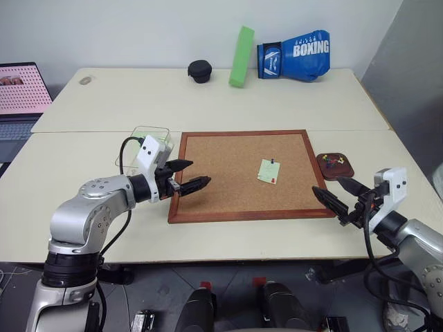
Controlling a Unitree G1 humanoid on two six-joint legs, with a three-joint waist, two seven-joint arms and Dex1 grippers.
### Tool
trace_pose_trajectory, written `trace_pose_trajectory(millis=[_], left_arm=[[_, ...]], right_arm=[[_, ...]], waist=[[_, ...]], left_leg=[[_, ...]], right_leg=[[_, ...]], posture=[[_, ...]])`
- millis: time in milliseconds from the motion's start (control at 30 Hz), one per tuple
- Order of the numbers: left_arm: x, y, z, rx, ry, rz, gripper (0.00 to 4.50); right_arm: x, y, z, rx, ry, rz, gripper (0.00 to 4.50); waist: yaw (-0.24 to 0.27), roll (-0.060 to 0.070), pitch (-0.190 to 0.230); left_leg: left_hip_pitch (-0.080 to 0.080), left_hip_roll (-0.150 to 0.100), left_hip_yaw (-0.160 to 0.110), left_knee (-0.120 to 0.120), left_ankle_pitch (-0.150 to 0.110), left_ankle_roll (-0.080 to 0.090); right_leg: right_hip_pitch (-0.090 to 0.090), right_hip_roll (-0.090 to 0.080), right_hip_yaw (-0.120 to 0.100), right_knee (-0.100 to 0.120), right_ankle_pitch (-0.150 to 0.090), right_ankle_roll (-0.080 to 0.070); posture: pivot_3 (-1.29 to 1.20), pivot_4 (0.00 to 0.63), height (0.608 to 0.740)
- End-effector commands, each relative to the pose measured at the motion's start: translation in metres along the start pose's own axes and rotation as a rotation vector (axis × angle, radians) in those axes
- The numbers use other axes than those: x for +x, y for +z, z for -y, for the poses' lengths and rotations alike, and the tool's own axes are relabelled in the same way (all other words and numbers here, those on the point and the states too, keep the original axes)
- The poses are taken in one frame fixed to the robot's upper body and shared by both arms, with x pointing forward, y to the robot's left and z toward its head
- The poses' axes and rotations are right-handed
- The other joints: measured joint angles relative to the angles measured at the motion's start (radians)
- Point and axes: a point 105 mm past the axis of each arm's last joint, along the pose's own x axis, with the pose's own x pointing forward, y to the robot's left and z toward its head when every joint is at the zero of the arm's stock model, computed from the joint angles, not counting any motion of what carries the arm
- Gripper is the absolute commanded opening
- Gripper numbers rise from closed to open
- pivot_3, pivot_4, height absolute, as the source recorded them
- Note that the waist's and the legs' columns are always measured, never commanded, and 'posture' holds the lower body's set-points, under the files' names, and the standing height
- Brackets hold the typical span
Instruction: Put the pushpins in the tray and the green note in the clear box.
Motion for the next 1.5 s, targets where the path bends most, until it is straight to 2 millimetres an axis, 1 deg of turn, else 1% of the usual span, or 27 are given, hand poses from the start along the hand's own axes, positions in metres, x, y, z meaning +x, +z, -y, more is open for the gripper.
trace_pose_trajectory(millis=[33,300,667,867,1100,1200,1300,1433,1500], left_arm=[[-0.004,0.008,0.007,0.008,-0.058,0.008,4.47],[-0.005,0.010,0.004,-0.008,-0.044,0.020,4.47],[0.000,0.007,0.000,0.019,-0.011,0.023,4.47],[0.003,0.009,0.002,0.021,-0.022,0.035,4.47],[0.010,0.009,0.002,0.057,-0.028,0.035,4.47],[0.018,0.006,0.002,0.109,-0.015,0.039,4.47],[0.028,0.002,0.001,0.114,-0.004,0.045,4.47],[0.051,-0.016,0.010,0.129,-0.050,0.034,4.47],[0.062,-0.021,0.011,0.126,-0.055,0.040,4.47]], right_arm=[[-0.002,0.013,-0.009,-0.021,0.044,0.038,4.50],[-0.002,0.012,-0.013,-0.020,0.054,0.032,4.50],[0.002,0.009,-0.009,-0.046,0.027,0.024,4.50],[0.008,0.011,-0.009,-0.064,0.019,0.038,4.50],[0.029,0.013,-0.008,-0.096,0.027,0.059,4.50],[0.043,0.010,-0.004,-0.132,0.008,0.052,4.50],[0.054,0.008,-0.001,-0.161,-0.003,0.050,4.50],[0.079,0.013,-0.002,-0.171,0.012,0.081,4.50],[0.089,0.016,-0.002,-0.177,0.012,0.093,4.50]], waist=[[0.000,0.000,0.000],[0.000,0.000,0.000],[0.000,0.000,0.000],[0.000,0.000,0.000],[0.000,0.000,0.000],[0.000,0.000,0.000],[0.001,0.000,0.000],[0.000,0.000,0.000],[-0.001,0.000,0.000]], left_leg=[[0.000,0.000,0.000,0.000,0.000,0.000],[0.000,0.000,0.000,0.000,0.000,0.000],[0.000,0.000,0.000,0.000,0.000,0.000],[0.000,0.000,0.000,0.000,0.000,0.000],[0.000,0.000,0.000,0.000,0.000,0.000],[0.000,0.000,0.000,0.000,0.000,0.000],[0.000,0.000,0.000,0.000,0.000,0.000],[0.000,0.000,0.001,0.000,0.000,0.000],[0.000,0.000,0.000,0.000,0.000,0.000]], right_leg=[[0.000,0.000,0.000,0.000,0.000,0.000],[0.000,0.000,0.000,0.000,0.000,0.000],[0.000,0.000,0.000,0.000,0.000,0.000],[0.000,0.000,0.000,0.000,0.000,0.000],[0.000,0.000,0.000,0.000,0.000,0.000],[0.000,0.000,0.000,0.000,0.000,0.000],[0.000,0.000,0.000,0.000,0.000,0.001],[-0.001,0.000,0.001,0.000,0.001,0.001],[-0.001,0.000,0.000,0.001,0.001,0.001]], posture=[[0.00,0.150,0.740],[0.00,0.150,0.740],[0.00,0.150,0.740],[0.00,0.150,0.740],[0.00,0.150,0.740],[0.00,0.150,0.740],[0.00,0.150,0.740],[0.00,0.150,0.740],[0.00,0.150,0.740]])
